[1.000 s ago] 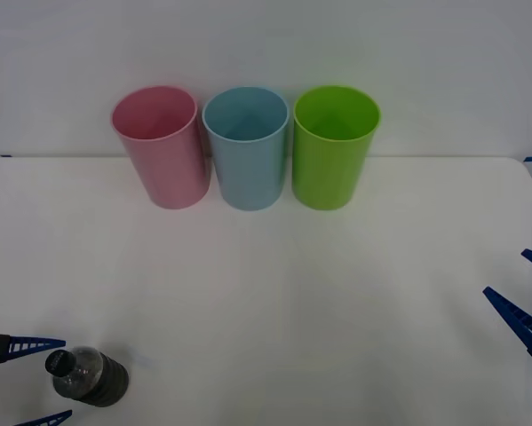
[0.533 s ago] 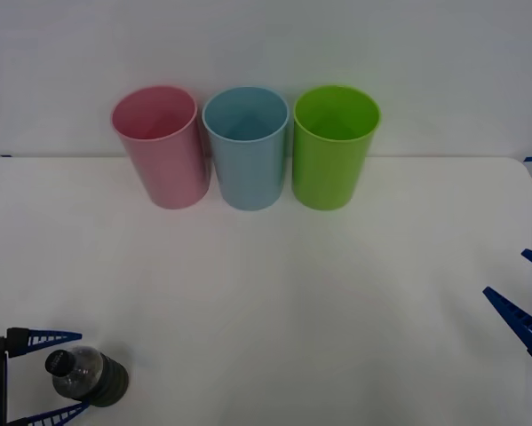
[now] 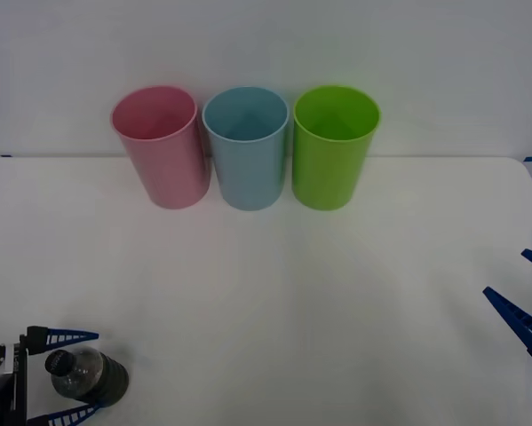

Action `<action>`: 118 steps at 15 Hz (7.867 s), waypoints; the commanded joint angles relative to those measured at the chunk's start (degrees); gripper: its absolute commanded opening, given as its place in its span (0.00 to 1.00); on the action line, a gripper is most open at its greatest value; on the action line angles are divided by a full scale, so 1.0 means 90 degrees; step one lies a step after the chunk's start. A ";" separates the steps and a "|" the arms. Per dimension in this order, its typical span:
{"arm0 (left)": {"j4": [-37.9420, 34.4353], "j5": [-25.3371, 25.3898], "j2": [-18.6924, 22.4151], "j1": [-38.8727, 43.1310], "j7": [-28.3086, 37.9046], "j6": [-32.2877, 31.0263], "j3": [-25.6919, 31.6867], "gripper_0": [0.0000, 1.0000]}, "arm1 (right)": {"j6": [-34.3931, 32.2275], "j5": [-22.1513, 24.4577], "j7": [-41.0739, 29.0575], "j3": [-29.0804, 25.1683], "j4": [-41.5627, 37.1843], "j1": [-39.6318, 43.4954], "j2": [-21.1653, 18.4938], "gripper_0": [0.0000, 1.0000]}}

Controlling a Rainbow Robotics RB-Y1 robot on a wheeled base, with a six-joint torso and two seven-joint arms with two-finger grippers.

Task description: Grasp the object on the table and drop it into the matching bin: aluminum can to the light blue bin, PET bottle to the pink bin.

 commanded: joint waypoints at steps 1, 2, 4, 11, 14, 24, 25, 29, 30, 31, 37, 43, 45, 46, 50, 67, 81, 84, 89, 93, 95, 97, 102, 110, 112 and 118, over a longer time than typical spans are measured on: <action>-0.0003 -0.0072 -0.0139 -0.0027 -0.0028 -0.0001 0.0001 1.00 | 0.0000 0.0000 0.0000 0.0000 0.0000 0.0000 0.0000 1.00; -0.0003 -0.0082 -0.0168 -0.0027 -0.0038 -0.0001 0.0001 1.00 | 0.0000 0.0000 0.0000 0.0000 0.0000 0.0000 0.0000 1.00; -0.0003 -0.0092 -0.0197 -0.0027 -0.0067 -0.0001 0.0001 1.00 | 0.0000 0.0000 0.0000 0.0000 0.0000 0.0000 0.0000 1.00; 0.0007 -0.0004 -0.0236 -0.0027 -0.0145 -0.0011 0.0010 0.00 | 0.0000 0.0000 0.0000 0.0000 0.0000 0.0000 0.0000 1.00; -0.0003 0.0006 -0.0236 -0.0007 -0.0135 -0.0011 0.0059 0.00 | 0.0000 0.0000 0.0000 0.0000 0.0000 0.0000 0.0000 1.00; -0.0344 0.0836 -0.0236 0.0657 -0.0038 -0.0158 0.0684 0.00 | 0.0000 0.0000 0.0000 0.0000 0.0000 0.0000 0.0000 1.00; -0.0422 0.0992 -0.0236 0.0784 -0.0008 -0.0138 0.0772 0.00 | 0.0000 0.0000 0.0000 0.0000 0.0000 0.0000 0.0000 1.00; -0.0540 0.1803 -0.0236 0.1067 0.0128 0.0252 0.0948 0.00 | 0.0000 0.0000 0.0000 0.0000 0.0000 0.0000 0.0000 1.00; -0.0540 0.1998 -0.0236 0.1067 0.0158 0.0438 0.0948 0.00 | 0.0000 0.0000 0.0000 0.0000 0.0000 0.0000 0.0000 1.00; -0.0540 0.2164 -0.0256 0.1067 0.0187 0.0565 0.0948 0.00 | 0.0000 0.0000 0.0000 0.0000 0.0000 0.0000 0.0000 1.00; -0.1428 0.2516 -0.1076 0.0725 0.1164 0.1512 0.1290 0.00 | 0.0000 0.0000 0.0000 0.0000 0.0000 0.0000 0.0000 1.00; -0.3118 0.1774 -0.1477 -0.0046 0.2951 0.3397 0.1231 0.00 | 0.0000 0.0000 0.0000 0.0000 0.0000 0.0000 0.0000 1.00; -0.3342 0.1695 -0.1477 -0.0466 0.3498 0.3856 0.1153 0.00 | 0.0000 0.0000 0.0000 0.0000 0.0000 0.0000 0.0000 1.00; -0.3391 0.1549 -0.1477 -0.0632 0.3712 0.4012 0.1143 0.00 | 0.0000 0.0000 0.0000 0.0000 0.0000 0.0000 0.0000 1.00; -0.3381 0.0807 -0.1477 -0.1531 0.4533 0.4774 0.0997 0.00 | 0.0000 0.0000 0.0000 0.0000 0.0000 0.0000 0.0000 1.00; -0.1008 -0.2113 -0.1985 -0.4705 0.4962 0.6424 0.0177 0.00 | 0.0000 0.0000 0.0000 0.0000 0.0000 0.0000 0.0000 1.00; -0.1008 -0.2474 -0.2404 -0.4792 0.4874 0.6444 0.0323 1.00 | 0.0000 0.0000 0.0000 0.0000 0.0000 0.0000 0.0000 1.00; -0.1008 -0.2357 -0.2404 -0.4753 0.4874 0.6375 0.0323 1.00 | 0.0000 0.0000 0.0000 0.0000 0.0000 0.0000 0.0000 1.00; -0.1116 -0.1830 -0.2248 -0.4451 0.4767 0.6082 0.0323 1.00 | 0.0000 0.0000 0.0000 0.0000 0.0000 0.0000 0.0000 1.00; -0.1731 -0.1156 -0.1945 -0.3748 0.4708 0.5848 0.0323 1.00 | 0.0000 0.0000 0.0000 0.0000 0.0000 0.0000 0.0000 1.00; -0.2151 -0.0746 -0.1731 -0.3240 0.4679 0.5760 0.0323 1.00 | 0.0000 0.0000 0.0000 0.0000 0.0000 0.0000 0.0000 1.00; -0.2571 -0.0385 -0.1535 -0.2703 0.4621 0.5682 0.0382 1.00 | 0.0000 0.0000 0.0000 0.0000 0.0000 0.0000 0.0000 1.00; -0.3118 -0.0121 -0.1486 -0.1580 0.4415 0.4413 0.1319 1.00 | 0.0000 0.0000 0.0000 0.0000 0.0000 0.0000 0.0000 1.00; -0.3176 0.0865 -0.0949 0.0090 0.3683 0.2684 0.2276 1.00 | 0.0000 0.0000 0.0000 0.0000 0.0000 0.0000 0.0000 1.00; -0.3176 0.1041 -0.0813 0.0422 0.3566 0.2391 0.2491 1.00 | 0.0000 0.0000 0.0000 0.0000 0.0000 0.0000 0.0000 1.00; -0.3167 0.1207 -0.0666 0.1331 0.3351 0.1258 0.3262 1.00 | 0.0000 0.0000 0.0000 0.0000 0.0000 0.0000 0.0000 1.00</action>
